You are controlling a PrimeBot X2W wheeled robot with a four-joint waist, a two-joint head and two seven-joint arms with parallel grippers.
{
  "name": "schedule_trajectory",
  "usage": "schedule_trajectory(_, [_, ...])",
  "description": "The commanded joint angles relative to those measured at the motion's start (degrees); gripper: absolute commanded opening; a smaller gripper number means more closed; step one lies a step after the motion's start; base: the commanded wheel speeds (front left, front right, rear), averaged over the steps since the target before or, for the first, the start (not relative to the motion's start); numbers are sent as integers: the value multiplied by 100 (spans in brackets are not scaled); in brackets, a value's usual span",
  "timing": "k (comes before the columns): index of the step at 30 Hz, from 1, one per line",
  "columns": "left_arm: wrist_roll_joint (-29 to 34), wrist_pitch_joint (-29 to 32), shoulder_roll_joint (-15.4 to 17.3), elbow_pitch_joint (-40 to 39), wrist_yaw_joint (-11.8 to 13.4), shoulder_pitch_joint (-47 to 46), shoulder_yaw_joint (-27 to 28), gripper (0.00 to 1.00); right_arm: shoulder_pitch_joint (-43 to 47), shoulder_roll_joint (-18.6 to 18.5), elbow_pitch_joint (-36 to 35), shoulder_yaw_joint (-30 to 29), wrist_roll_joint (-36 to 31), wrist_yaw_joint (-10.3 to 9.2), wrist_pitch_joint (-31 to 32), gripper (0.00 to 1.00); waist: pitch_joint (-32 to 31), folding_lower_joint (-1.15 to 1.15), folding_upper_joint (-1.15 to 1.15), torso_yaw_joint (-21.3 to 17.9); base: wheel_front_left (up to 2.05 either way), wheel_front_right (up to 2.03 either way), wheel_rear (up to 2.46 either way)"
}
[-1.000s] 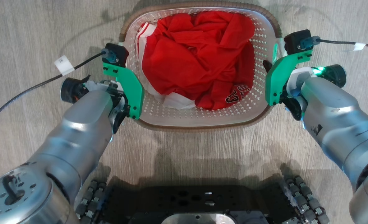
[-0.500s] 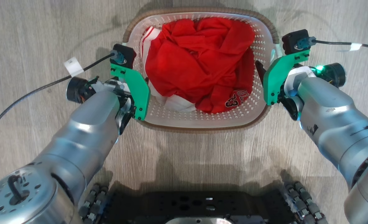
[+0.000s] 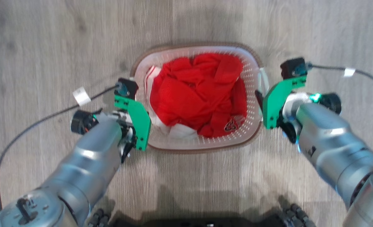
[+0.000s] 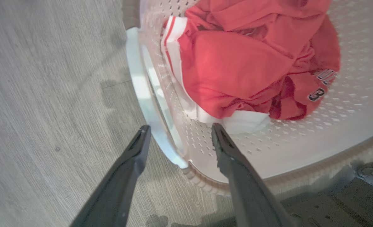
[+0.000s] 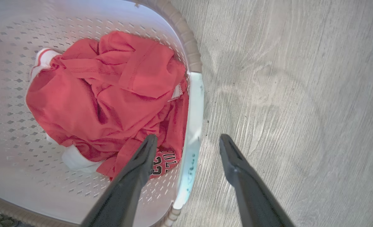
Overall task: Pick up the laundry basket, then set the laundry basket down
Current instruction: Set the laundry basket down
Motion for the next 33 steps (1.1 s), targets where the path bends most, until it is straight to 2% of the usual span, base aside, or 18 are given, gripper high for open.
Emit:
schedule_trajectory(1, [-6, -47, 75, -21, -3, 127, 29, 100, 382, 69, 6, -30, 70, -14, 2, 100, -507, 1, 0, -85, 0, 0, 0])
schedule_trajectory(2, [-6, -47, 75, -21, -3, 127, 29, 100, 382, 69, 6, -30, 70, -14, 2, 100, -507, 1, 0, -85, 0, 0, 0])
schedule_trajectory(12, [-118, -137, 75, 33, -93, 888, 29, 100, 1073, 122, -89, -96, 284, -14, -67, 100, -2075, 1, 0, -279, 0, 0, 0])
schedule_trajectory(19, [-119, -1098, 75, 113, -147, 1142, 73, 100, 1406, 42, -259, -248, 445, -14, -742, 100, -3000, 1, 0, -353, 0, 0, 0])
schedule_trajectory(24, [-168, -1788, 75, 138, -23, 1189, 328, 100, 1484, -112, -678, -448, 412, -14, -1175, 100, -3499, 1, 0, -371, 0, 0, 0])
schedule_trajectory(26, [-118, -1834, 121, -25, 70, 1106, 560, 100, 1356, -265, -968, -774, 222, -14, -1192, 100, -3643, 1, 0, -379, 0, 0, 0])
schedule_trajectory(28, [118, -1839, 298, -509, 275, 1015, 1010, 100, 1297, -449, -1356, -1330, -175, -14, -1195, 100, -3730, 1, 0, -374, 0, 0, 0])
schedule_trajectory(31, [807, -1841, 624, -1498, 615, 1209, 1854, 100, 1487, -659, -2052, -2398, -1039, -14, -1196, 100, -3822, 1, 0, -359, 0, 0, 0])
schedule_trajectory(32, [807, -1841, 624, -1498, 615, 1209, 1854, 100, 1487, -659, -2052, -2398, -1039, -14, -1196, 100, -3822, 1, 0, -359, 0, 0, 0])
schedule_trajectory(33, [1113, -1841, 722, -1870, 727, 1337, 2152, 100, 1623, -693, -2318, -2801, -1358, -14, -1196, 100, -3850, 1, 0, -349, 0, 0, 0])
